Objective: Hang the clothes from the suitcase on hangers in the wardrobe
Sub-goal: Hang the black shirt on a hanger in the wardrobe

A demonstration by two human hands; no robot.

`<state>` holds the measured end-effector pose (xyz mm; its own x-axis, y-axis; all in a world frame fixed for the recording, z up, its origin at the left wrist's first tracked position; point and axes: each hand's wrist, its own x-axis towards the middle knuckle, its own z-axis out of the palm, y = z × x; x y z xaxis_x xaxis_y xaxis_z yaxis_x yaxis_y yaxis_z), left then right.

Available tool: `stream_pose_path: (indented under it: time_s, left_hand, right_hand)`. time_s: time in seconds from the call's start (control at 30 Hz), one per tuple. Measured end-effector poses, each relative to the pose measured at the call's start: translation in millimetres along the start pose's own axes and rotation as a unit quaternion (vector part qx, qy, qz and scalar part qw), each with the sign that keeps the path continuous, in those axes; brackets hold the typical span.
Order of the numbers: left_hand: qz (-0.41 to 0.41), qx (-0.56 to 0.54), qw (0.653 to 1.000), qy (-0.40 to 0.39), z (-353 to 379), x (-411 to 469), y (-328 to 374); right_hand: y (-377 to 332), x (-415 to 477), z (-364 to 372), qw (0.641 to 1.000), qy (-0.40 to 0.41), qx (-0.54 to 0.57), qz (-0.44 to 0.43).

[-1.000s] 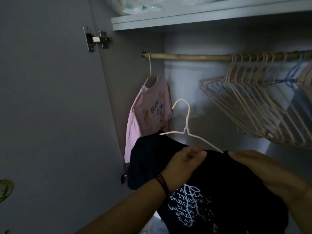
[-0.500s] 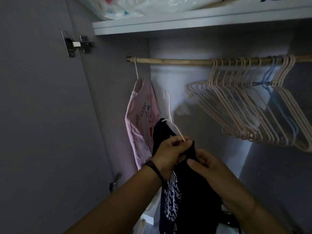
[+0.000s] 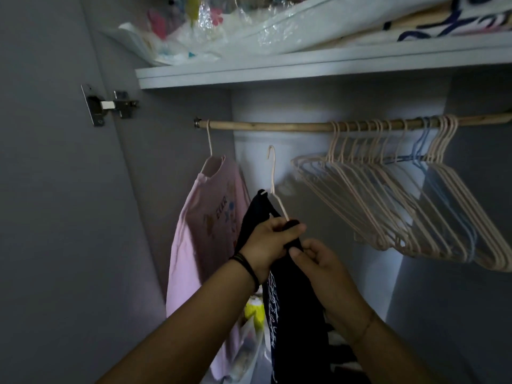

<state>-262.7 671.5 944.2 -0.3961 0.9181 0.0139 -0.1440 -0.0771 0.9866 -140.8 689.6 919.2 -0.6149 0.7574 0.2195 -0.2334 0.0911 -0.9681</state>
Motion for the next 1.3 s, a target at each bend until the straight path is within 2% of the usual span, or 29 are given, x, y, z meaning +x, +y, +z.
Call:
stream_pose_path:
  time_s: [0.13,0.4,0.63,0.9,1.13,1.3]
  left_hand:
    - [0.012,-0.004,1.000,-0.004,-15,21,29]
    - [0.046,-0.036,0.998,0.007,-37,65,61]
    - [0.047,-0.073,0.996,0.033,-66,111,61]
    - [0.018,-0.092,0.993,0.072,-123,133,50]
    - [0.004,0.016,0.990,0.138,-151,131,60]
    - [-0.011,0.000,0.987,0.160,-157,116,56]
  right_hand:
    - [-9,34,13,0.999,-0.001,-0.008,-0.047]
    - [4,84,37,0.997,-0.001,0.008,-0.082]
    - [17,138,58,0.998,-0.005,0.013,-0.067]
    - [46,176,96,0.998,-0.055,-0.007,-0.015]
    - [62,191,115,0.996,-0.083,-0.030,0.002]
    - [72,193,114,0.996,-0.085,-0.032,0.006]
